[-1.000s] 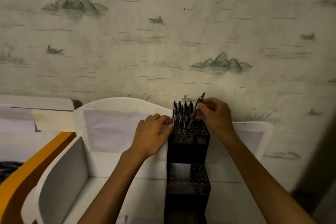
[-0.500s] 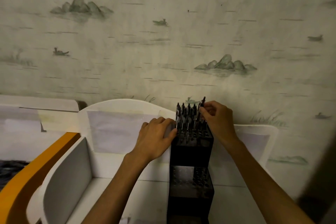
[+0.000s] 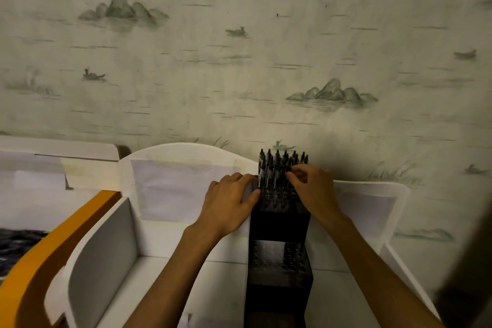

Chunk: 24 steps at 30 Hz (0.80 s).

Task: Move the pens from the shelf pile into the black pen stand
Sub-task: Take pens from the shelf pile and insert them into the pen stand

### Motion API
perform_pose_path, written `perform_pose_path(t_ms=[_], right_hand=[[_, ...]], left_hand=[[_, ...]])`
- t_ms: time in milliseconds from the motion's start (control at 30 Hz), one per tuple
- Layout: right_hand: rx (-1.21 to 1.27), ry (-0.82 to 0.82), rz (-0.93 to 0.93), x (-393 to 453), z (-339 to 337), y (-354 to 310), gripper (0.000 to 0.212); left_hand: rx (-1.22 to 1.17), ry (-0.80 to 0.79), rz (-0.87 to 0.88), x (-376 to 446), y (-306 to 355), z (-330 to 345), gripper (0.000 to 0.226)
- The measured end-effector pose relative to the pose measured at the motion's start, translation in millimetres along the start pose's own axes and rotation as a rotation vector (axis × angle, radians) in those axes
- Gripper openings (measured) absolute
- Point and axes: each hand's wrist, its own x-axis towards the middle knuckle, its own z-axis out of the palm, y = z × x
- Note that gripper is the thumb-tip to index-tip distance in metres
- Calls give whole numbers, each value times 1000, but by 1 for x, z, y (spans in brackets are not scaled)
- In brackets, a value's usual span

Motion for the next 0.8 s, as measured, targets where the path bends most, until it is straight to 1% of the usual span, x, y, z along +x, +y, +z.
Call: perform_pose_path(t_ms=[167,267,433,567,800], right_hand=[[-9,14,18,-7,-4,0,11],[11,-2,-9,-16,-7,-4,7],[8,-93,-106,-38,-3,-14,13],[41,-201,-97,-49,6,-31,16],[116,-311,-228,-68,47,-69,27]], left_hand=[[8,-4,-19,-6,0,2,36],[18,0,-38,-9,-2,1,36],[39,0,-78,-20,-2,-2,40],[96,-20,-115,-36,-6,-9,46],[202,12,-242,-79,-31,-44,44]])
